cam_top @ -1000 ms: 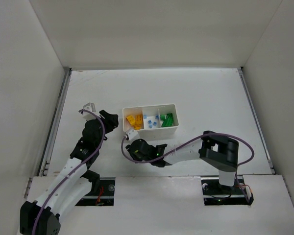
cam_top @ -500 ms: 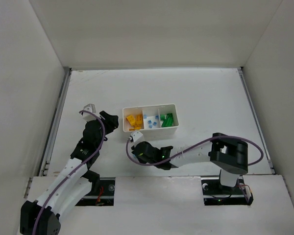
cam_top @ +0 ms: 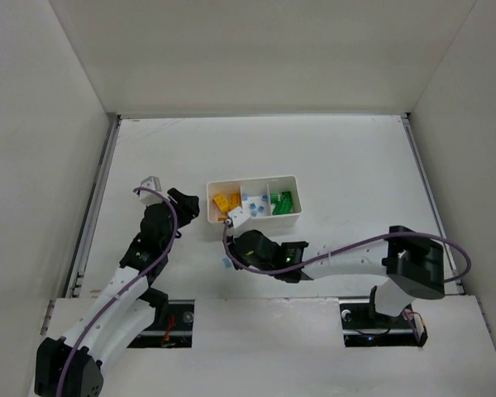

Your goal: Sort the legos into containers by color

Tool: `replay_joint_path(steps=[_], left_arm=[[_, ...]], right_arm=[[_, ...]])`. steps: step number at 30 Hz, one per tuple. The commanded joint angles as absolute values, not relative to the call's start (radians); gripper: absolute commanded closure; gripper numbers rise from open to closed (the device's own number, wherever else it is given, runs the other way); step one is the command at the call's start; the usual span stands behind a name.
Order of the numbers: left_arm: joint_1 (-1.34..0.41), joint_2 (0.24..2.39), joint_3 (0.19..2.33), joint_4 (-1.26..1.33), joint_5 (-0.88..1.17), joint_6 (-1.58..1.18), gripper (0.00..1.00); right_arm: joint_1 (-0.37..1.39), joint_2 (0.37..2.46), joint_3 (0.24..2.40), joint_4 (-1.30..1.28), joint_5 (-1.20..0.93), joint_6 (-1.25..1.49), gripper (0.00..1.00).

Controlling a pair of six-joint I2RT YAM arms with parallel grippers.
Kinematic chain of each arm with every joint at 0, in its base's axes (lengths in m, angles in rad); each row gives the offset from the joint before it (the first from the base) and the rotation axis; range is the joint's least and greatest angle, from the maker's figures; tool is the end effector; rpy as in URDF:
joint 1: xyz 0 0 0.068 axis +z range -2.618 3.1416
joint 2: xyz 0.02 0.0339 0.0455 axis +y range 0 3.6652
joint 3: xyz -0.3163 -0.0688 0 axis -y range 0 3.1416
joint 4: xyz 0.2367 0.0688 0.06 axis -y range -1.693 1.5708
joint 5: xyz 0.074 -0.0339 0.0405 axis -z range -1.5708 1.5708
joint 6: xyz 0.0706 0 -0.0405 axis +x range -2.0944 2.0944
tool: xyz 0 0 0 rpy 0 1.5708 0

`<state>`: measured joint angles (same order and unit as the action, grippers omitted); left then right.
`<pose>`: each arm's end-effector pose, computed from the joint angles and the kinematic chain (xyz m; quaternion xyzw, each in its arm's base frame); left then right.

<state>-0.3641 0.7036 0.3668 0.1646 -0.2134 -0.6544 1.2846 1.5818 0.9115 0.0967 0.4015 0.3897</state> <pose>0.1576 -0.0440 0.2720 -0.1779 0.7430 -0.2409 0.5985 0.1289 0.3404 0.2543 -0.2864 0.8171 0.2308 0.4438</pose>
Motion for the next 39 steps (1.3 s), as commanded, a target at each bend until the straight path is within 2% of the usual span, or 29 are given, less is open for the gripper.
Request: replay_joint_path(steps=[1,11,27,32,39], left_arm=[[-0.357,0.683,0.351,0.213,-0.210,-0.661,0.53],[-0.360,0.693,0.350,0.218,-0.207,-0.666,0.53],[-0.357,0.698,0.338,0.229,-0.206,-0.666,0.53],[-0.352,0.693,0.334,0.226,-0.206,-0.667,0.53],[-0.352,0.699,0.336,0.229,-0.206,-0.667,0.53]], right_arm=[[1.327,1.670,0.959,0.060,0.458,0.403,0.57],[1.364,1.805,1.034,0.020,0.522,0.471,0.55],[1.380,1.859,1.054,0.020,0.537,0.502,0.53],[1.386,1.881,1.068,-0.011,0.563,0.511,0.55],[1.386,1.890,1.063,-0.018,0.575,0.517,0.65]])
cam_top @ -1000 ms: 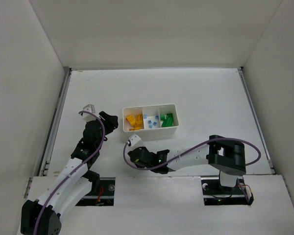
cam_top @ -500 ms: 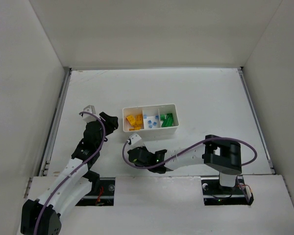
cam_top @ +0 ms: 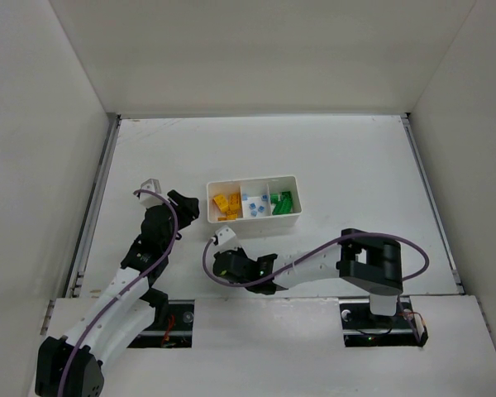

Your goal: Sort the legos into containers by color

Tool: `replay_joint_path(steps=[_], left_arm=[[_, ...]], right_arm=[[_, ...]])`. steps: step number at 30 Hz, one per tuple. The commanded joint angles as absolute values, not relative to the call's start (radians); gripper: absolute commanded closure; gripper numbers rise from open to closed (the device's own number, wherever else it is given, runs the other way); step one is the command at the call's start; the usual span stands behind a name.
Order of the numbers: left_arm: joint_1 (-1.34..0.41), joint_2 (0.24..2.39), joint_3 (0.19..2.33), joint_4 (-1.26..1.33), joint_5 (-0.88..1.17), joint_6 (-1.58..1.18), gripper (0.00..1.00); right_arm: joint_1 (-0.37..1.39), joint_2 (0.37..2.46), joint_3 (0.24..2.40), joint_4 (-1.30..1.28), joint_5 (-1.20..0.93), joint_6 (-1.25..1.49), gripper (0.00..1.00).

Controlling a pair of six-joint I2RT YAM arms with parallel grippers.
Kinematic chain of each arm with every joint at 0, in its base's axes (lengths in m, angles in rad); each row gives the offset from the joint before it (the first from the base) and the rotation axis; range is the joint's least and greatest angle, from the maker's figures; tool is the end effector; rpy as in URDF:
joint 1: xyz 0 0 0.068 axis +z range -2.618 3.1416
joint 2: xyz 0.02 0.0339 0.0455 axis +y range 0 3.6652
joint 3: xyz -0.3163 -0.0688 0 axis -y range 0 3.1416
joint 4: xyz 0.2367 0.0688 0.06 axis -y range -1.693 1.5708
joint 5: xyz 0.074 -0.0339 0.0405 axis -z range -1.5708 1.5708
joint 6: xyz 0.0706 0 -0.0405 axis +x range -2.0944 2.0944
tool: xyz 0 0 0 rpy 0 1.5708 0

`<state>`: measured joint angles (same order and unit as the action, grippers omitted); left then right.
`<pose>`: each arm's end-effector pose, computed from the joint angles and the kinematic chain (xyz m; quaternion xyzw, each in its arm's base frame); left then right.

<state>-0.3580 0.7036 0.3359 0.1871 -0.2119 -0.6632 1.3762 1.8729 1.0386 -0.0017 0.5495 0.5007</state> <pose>0.1569 -0.0428 0.2633 -0.1830 0.7445 -0.2404 0.5953 0.1150 0.3927 0.1808 -0.2925 0.8549 0.1292 0.4086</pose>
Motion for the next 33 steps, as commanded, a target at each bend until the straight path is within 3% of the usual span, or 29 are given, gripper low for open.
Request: replay_joint_path(steps=[1,8,18,23,26,33], left_arm=[[-0.352,0.699,0.336,0.229,-0.206,-0.667,0.53],[-0.349,0.696,0.327,0.232,-0.206,-0.667,0.53],[-0.347,0.706,0.324,0.238,-0.212,-0.672,0.49],[-0.341,0.707,0.318,0.241,-0.215,-0.676,0.37],[-0.340,0.718,0.318,0.244,-0.216,-0.678,0.23],[-0.334,0.729,0.298,0.261,-0.242,-0.684,0.02]], right_arm=[[1.386,1.891,1.060,-0.017,0.571,0.517,0.67],[1.380,1.867,1.014,0.021,0.566,0.531,0.79],[1.377,1.706,0.950,0.040,0.600,0.523,0.79],[1.378,1.594,0.931,0.032,0.607,0.508,0.79],[1.362,1.484,0.913,0.034,0.601,0.494,0.79],[1.168,1.345,0.900,0.052,0.543,0.384,0.79]])
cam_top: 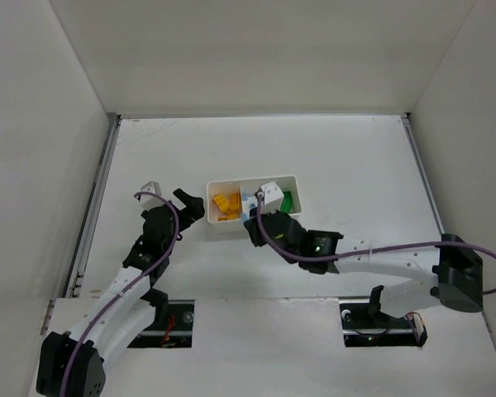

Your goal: Sort the legos into containers by color

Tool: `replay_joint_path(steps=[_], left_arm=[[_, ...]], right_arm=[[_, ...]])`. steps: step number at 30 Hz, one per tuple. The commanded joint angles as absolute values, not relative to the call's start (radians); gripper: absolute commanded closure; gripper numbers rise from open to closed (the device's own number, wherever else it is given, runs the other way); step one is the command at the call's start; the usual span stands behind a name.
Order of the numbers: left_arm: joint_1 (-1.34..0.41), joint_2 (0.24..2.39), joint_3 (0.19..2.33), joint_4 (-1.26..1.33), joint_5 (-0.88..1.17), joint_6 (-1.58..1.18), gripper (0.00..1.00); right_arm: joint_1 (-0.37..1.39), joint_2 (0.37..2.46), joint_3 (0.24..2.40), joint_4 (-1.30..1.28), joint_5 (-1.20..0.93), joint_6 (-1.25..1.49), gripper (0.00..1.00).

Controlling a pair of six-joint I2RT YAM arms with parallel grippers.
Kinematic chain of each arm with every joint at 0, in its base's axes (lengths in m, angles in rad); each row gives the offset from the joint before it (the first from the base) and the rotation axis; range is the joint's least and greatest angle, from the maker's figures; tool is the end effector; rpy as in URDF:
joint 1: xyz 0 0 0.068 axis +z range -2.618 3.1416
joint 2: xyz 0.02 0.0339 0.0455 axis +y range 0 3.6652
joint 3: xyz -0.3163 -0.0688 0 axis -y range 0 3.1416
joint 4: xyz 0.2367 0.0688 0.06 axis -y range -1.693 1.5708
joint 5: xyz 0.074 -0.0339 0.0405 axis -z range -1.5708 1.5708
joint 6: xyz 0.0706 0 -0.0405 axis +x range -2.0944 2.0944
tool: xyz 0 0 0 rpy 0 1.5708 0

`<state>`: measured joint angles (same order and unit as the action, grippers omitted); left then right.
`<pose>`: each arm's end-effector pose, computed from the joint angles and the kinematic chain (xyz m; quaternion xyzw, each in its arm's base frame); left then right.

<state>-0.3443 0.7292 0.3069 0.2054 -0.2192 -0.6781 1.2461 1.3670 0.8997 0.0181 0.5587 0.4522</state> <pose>0.1597 -0.0410 0.2512 -0.1963 0.7527 -0.2303 0.5848 0.1359 0.2865 0.3121 -0.1795 0.8074 0.2295 0.5130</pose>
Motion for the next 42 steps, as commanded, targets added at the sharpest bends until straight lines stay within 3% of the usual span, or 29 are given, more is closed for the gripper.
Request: replay_joint_path(steps=[1,10,15,20,30,34,42], left_arm=[[-0.331,0.727,0.296,0.261,-0.248,-0.684,0.00],[-0.321,0.710,0.282,0.223,-0.350,-0.683,0.00],[-0.332,0.669,0.278,0.196,-0.416,-0.675,0.00],[-0.343,0.652,0.273,0.196,-0.425,-0.678,0.00],[-0.349,0.655,0.281,0.176,-0.463,-0.701,0.00],[-0.373,0.673,0.304,0.131,-0.514,-0.706,0.00],[-0.436,0.801,0.371,0.071,-0.610,-0.724,0.00]], right_arm=[[1.133,1.344,0.905,0.061,0.532,0.370,0.79],[0.967,1.535,0.995,0.139,0.474,0.327,0.76],[0.944,1.592,1.043,0.149,0.488,0.328,0.57],[0.947,1.542,1.034,0.156,0.500,0.327,0.46],[0.958,1.100,0.731,0.158,0.707,0.399,0.34],[0.946,0.893,0.580,0.129,0.834,0.498,0.23],[0.799,0.631,0.430,-0.078,0.916,0.711,0.17]])
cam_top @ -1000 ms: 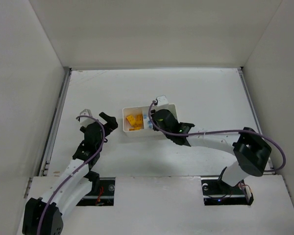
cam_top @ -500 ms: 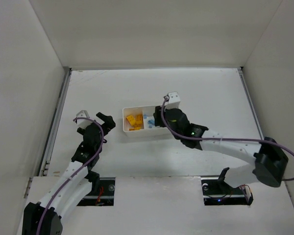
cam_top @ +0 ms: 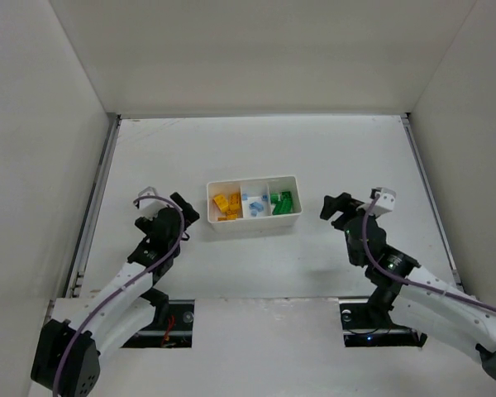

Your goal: Sort the legos into containers by color

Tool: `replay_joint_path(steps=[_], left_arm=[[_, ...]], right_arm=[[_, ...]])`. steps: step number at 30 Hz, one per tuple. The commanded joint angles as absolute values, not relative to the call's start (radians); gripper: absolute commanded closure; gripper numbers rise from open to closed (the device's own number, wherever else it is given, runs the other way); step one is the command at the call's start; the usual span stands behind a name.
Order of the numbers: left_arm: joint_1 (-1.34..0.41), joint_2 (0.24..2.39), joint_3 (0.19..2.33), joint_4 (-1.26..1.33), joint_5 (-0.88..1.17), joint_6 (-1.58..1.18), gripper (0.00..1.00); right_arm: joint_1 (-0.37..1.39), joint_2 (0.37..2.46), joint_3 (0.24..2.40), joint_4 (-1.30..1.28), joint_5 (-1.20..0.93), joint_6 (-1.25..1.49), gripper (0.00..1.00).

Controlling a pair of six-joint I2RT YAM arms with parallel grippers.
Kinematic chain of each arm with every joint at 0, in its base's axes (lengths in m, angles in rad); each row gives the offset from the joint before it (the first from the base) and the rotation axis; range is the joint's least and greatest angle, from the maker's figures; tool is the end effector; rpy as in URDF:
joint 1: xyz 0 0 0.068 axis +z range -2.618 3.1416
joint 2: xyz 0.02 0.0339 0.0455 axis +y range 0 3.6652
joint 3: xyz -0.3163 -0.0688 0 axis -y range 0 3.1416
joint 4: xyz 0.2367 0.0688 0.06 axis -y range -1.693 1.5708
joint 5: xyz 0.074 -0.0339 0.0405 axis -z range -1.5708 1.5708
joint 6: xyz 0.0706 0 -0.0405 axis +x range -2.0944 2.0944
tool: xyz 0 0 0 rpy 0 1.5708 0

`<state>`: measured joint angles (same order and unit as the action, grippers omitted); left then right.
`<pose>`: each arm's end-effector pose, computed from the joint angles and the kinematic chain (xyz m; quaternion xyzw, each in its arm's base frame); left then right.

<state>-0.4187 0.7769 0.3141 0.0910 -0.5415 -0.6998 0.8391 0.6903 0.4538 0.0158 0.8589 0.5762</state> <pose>0.1595 -0.0311 0.2344 -0.2609 0.7666 -0.1013 0.5780 0.1316 0.0666 0.2915 0.1649 0.7378 0.1223 0.6431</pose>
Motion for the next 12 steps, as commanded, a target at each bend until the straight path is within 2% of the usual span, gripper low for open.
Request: replay_joint_path(steps=[1,6,12], left_arm=[[-0.442,0.810,0.376,0.069,-0.615,-0.723,0.00],[-0.462,0.808,0.385,0.064,-0.617,-0.715,0.00],[-0.469,0.822,0.405,0.032,-0.610,-0.723,0.00]], right_arm=[[0.773,0.602,0.416,-0.103,0.916,0.748,0.15],[0.631,0.491,0.358,-0.178,0.868,0.802,0.15],[0.539,0.482,0.339,-0.218,0.762,0.804,0.12]])
